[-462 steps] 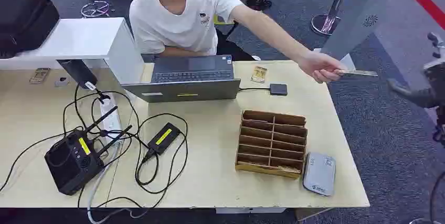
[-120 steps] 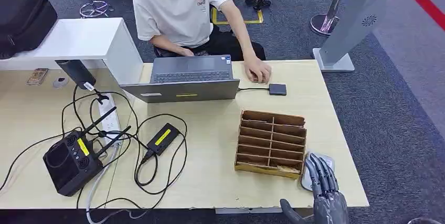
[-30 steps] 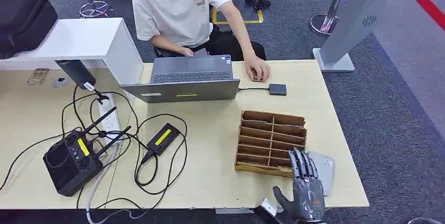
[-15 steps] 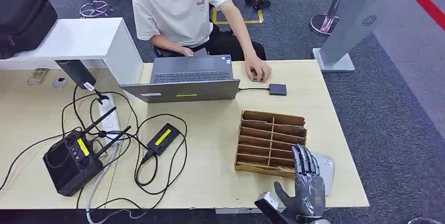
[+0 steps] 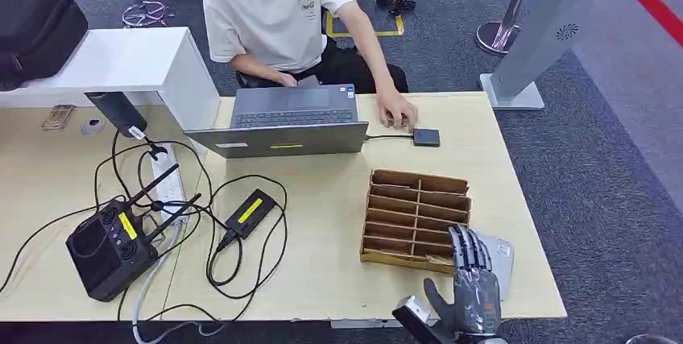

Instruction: Pass the card to the sensor for recognition and then transmit it.

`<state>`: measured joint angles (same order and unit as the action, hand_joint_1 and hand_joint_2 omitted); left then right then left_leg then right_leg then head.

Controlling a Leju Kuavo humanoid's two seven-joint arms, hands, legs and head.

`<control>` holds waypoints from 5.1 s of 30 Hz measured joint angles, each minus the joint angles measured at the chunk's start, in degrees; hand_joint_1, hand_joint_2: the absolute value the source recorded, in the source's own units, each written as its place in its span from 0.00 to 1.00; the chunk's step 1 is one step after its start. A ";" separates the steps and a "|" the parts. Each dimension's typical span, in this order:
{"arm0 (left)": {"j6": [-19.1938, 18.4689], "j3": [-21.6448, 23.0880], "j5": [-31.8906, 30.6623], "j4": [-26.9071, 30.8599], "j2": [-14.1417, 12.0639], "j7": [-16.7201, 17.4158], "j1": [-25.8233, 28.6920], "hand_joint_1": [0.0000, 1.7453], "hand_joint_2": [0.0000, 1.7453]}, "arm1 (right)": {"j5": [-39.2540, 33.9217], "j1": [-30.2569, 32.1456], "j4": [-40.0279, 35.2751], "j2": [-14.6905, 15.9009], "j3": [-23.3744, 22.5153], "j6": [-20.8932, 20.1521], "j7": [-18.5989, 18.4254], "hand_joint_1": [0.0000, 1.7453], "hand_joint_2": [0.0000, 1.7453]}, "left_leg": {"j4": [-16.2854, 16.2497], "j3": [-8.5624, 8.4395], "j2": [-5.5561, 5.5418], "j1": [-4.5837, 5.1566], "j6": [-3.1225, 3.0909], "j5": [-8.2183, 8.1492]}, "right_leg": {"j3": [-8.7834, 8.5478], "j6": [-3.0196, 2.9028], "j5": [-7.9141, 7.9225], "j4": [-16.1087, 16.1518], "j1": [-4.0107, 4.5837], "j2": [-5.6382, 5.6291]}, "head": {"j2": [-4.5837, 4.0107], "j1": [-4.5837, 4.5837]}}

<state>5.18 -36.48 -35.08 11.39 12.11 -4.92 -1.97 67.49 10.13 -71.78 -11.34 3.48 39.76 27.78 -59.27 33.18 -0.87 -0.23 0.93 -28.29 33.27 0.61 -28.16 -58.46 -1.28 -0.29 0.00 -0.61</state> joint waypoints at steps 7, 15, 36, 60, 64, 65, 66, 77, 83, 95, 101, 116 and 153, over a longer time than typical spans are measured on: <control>0.02 0.00 -0.20 0.00 -0.09 -0.04 0.00 0.00 1.00 | -0.83 -0.02 0.17 0.00 -0.09 0.11 0.26 1.00 1.00 | 0.00 0.00 0.01 0.00 0.00 0.00 | 0.00 0.00 0.00 0.00 0.00 -0.01 | 0.00 0.00; 4.92 0.07 -2.82 0.00 -0.15 -7.13 0.02 0.00 0.00 | -0.92 0.47 -0.15 0.00 -0.39 0.37 0.20 1.00 1.00 | 0.00 -0.01 0.00 0.00 0.00 0.00 | 0.00 0.00 0.00 0.00 0.00 0.00 | 0.00 0.00; 2.45 0.07 -2.77 0.00 -0.15 -8.52 0.07 0.00 1.00 | -2.03 0.61 -1.27 0.00 -0.44 0.44 1.07 0.90 1.00 | 0.00 -0.01 0.02 0.00 0.00 0.00 | -0.01 -0.01 0.01 0.00 0.00 -0.02 | 0.00 -0.02; 0.07 0.07 -4.57 0.00 -0.52 -8.40 0.04 0.00 1.00 | -4.04 -7.88 -15.97 6.24 9.06 0.44 -9.90 0.90 1.00 | -0.01 -0.02 0.07 0.01 -0.01 0.02 | -0.01 -0.02 0.07 -0.02 0.00 -0.06 | 0.00 0.00; -0.33 0.07 -5.20 0.00 -0.68 -8.41 0.04 0.00 1.00 | -5.29 -13.46 -17.57 9.28 12.28 0.42 -14.10 0.90 1.00 | -0.01 -0.02 0.06 0.00 0.00 0.07 | -0.01 -0.05 0.09 -0.03 0.00 -0.06 | 0.00 0.00; -0.39 0.07 -5.46 0.00 -0.70 -8.42 0.03 0.00 1.00 | -5.83 -15.04 -17.73 9.96 13.01 0.37 -15.01 0.90 1.00 | -0.01 -0.02 0.07 0.00 0.00 0.07 | -0.01 -0.05 0.09 -0.04 0.00 -0.07 | 0.00 0.00; -0.52 0.07 -5.71 0.00 -0.70 -8.41 0.03 0.00 1.00 | -6.12 -16.59 -17.73 10.52 13.69 0.24 -15.56 0.90 1.00 | -0.01 -0.02 0.07 0.00 0.01 0.07 | -0.01 -0.06 0.10 -0.06 0.00 -0.07 | 0.00 0.00; -2.62 0.09 -9.72 0.00 -0.72 -7.67 -0.25 0.00 1.00 | 3.69 -40.48 -3.53 11.76 20.15 -2.47 -24.93 0.90 1.00 | -0.02 -0.04 0.03 -0.01 0.16 0.21 | -0.01 -0.12 0.15 -0.15 0.00 -0.08 | 0.00 -0.02; -2.91 0.46 -11.23 0.00 -0.70 -7.34 -0.31 0.00 1.00 | 11.50 -52.17 11.83 10.36 21.66 -0.57 -29.73 0.90 1.00 | -0.03 -0.05 0.03 -0.01 0.16 0.22 | 0.01 -0.13 0.17 -0.17 0.00 -0.08 | 0.00 0.00; -7.85 0.55 -8.87 0.00 -0.44 -9.14 -0.32 0.00 1.00 | 12.81 -58.42 25.59 8.11 22.29 -0.33 -30.03 0.00 1.00 | -0.03 -0.03 0.00 -0.01 0.17 0.21 | 0.03 -0.13 0.17 -0.14 0.00 -0.06 | 0.00 0.00; -7.67 0.50 -8.63 0.00 -0.44 -9.27 -0.31 0.00 1.00 | 13.81 -58.37 26.88 8.11 22.34 -0.33 -30.42 0.00 1.00 | -0.03 -0.05 0.02 -0.01 0.17 0.21 | 0.04 -0.13 0.17 -0.14 0.00 -0.08 | 0.00 0.00; -5.99 -2.53 -6.12 0.00 -0.50 -9.09 -0.12 0.00 1.00 | 19.93 -60.64 29.27 22.85 19.80 -5.07 -33.90 0.00 1.00 | -0.18 0.08 -0.41 0.01 0.14 0.21 | -0.01 -0.07 0.20 -0.05 -0.02 0.32 | 0.00 0.00; -2.95 -11.98 -4.59 0.00 -0.57 -3.39 0.11 0.00 1.00 | 0.83 -9.81 57.74 61.89 -26.55 -42.70 -49.06 0.00 1.00 | -0.14 -0.29 -1.09 -0.04 -0.55 -0.59 | -0.78 0.36 -0.62 0.34 0.05 0.94 | 0.00 -0.02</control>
<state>2.23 -48.46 -39.67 11.39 11.54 -8.31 -1.86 68.33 0.32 -14.04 50.54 -23.07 -2.95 -21.28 -59.41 32.88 -1.96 -0.27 0.38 -28.89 32.49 0.97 -28.78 -58.12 -1.23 0.65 0.00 -0.63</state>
